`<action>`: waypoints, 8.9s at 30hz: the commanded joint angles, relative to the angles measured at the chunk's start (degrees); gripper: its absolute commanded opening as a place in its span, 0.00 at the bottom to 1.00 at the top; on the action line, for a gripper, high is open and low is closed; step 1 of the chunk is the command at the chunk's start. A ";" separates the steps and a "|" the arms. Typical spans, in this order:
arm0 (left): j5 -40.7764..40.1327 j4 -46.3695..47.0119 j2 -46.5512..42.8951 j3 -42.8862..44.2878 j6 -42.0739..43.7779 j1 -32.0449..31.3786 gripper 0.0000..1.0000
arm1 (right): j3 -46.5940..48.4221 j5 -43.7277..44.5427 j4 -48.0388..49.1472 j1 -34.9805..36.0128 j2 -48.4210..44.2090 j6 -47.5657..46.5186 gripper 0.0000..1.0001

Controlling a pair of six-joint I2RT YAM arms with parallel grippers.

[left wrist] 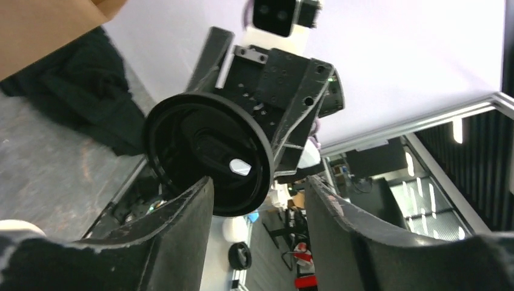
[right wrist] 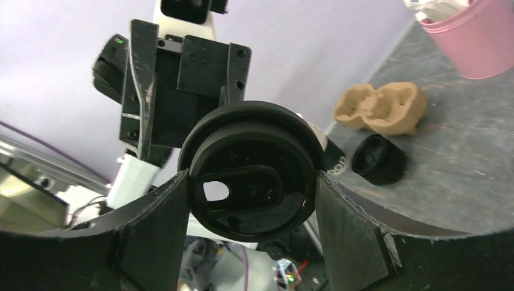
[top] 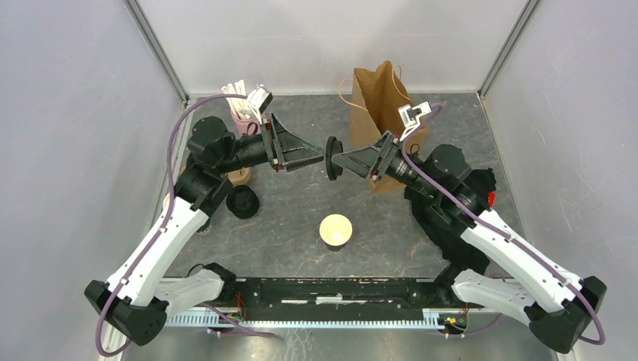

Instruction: Pack the takeout coffee

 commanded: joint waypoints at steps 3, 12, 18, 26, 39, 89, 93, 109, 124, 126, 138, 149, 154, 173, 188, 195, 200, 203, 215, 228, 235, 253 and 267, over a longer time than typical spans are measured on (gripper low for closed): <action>-5.39 -19.88 -6.00 2.04 13.20 2.62 0.78 | 8.49 1.69 -27.15 0.31 -4.10 -24.09 0.68; -19.54 -36.12 -9.99 -4.18 15.63 2.64 0.88 | 16.25 6.48 -58.13 7.64 0.54 -44.39 0.67; -22.62 -40.27 -11.14 -8.07 14.22 2.62 0.90 | 21.20 27.62 -67.59 28.50 11.84 -42.72 0.68; -24.58 -46.28 -11.27 -9.02 17.33 2.64 0.91 | 24.79 40.59 -68.80 35.06 22.36 -41.95 0.69; -24.02 -48.98 -10.76 -8.93 20.65 2.64 0.91 | 18.22 36.92 -58.65 29.01 24.58 -38.70 0.75; -13.34 -42.56 -0.05 -11.06 26.10 2.65 0.92 | 21.31 29.04 -61.16 23.59 21.24 -39.29 0.98; -7.57 -34.81 1.27 -15.33 23.08 2.29 0.88 | 14.42 19.35 -55.54 16.70 13.20 -37.73 0.96; -6.69 -26.08 7.70 -24.09 20.50 -2.27 0.47 | -21.43 -14.89 -23.35 -8.27 -0.91 -24.84 0.58; -8.43 -23.17 10.76 -24.76 20.63 -4.61 0.36 | -23.65 -18.75 -17.82 -8.31 3.21 -23.69 0.51; -8.42 -23.12 11.39 -24.55 20.87 -4.71 0.35 | -23.74 -19.05 -17.42 -8.33 3.59 -23.56 0.50; -12.77 -25.81 13.45 -24.48 22.43 -5.82 0.29 | -26.72 -14.05 -17.98 -8.33 7.00 -25.09 0.44; -24.56 -29.71 15.75 -33.06 24.99 -6.67 0.26 | -37.92 -7.91 -14.87 -8.34 12.93 -30.89 0.41; -26.58 -30.17 14.28 -35.35 24.06 -6.96 0.25 | -32.81 -3.72 -23.19 -8.28 12.00 -35.83 0.41; -19.64 -28.50 2.14 -23.21 20.48 -6.93 0.53 | -15.13 -15.59 -33.90 -8.41 8.26 -38.53 0.63; -14.73 -21.33 15.59 -15.91 25.74 -6.94 0.81 | -19.90 -26.39 -23.27 -8.14 8.02 -32.83 0.78; -16.61 -23.64 15.59 -16.74 25.85 -6.93 0.68 | -20.66 -20.04 -21.31 -8.10 10.37 -29.57 0.60; -15.51 -22.30 12.77 -21.05 22.71 -7.12 0.61 | -19.12 -16.94 -22.68 -8.67 10.91 -30.35 0.55; -14.89 -20.87 11.07 -23.47 20.88 -7.44 0.59 | -18.14 -16.78 -23.07 -9.07 12.02 -31.12 0.54; -15.72 -24.06 5.03 -23.46 20.82 -6.80 0.77 | -10.75 -15.99 -32.73 -9.31 14.87 -38.16 0.62; -13.73 -25.50 7.57 -23.23 25.35 -1.75 0.57 | -22.68 -29.48 -20.78 -9.33 10.36 -28.60 0.69; -13.07 -25.63 7.82 -24.15 25.96 -1.77 0.51 | -25.39 -31.15 -11.52 -9.26 11.58 -21.68 0.66; -12.68 -23.85 10.00 -25.76 25.77 -1.93 0.48 | -27.49 -28.20 -6.91 -8.67 14.65 -18.05 0.54; -29.67 -38.94 11.31 -31.45 23.65 -4.39 0.37 | -33.04 -11.70 -13.99 -8.70 19.76 -27.92 0.51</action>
